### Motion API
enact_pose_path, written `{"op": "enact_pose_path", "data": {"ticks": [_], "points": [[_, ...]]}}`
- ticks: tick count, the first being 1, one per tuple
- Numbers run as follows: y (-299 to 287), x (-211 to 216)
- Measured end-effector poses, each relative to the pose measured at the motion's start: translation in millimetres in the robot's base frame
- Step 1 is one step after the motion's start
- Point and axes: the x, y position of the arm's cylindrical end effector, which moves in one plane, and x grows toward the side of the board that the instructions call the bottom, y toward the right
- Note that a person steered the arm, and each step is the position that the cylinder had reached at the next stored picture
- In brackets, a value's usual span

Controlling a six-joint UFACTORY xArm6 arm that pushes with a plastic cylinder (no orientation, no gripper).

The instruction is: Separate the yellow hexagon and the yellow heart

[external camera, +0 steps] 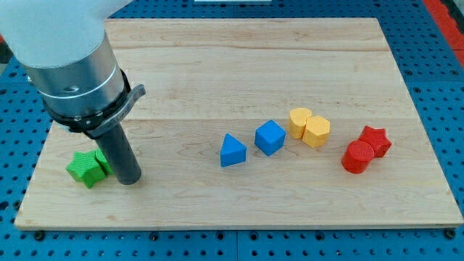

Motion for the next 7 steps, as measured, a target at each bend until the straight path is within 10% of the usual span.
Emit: {"op": "enact_pose_path", "data": {"ticks": [3,7], "points": [[170,18],[253,-81]]}}
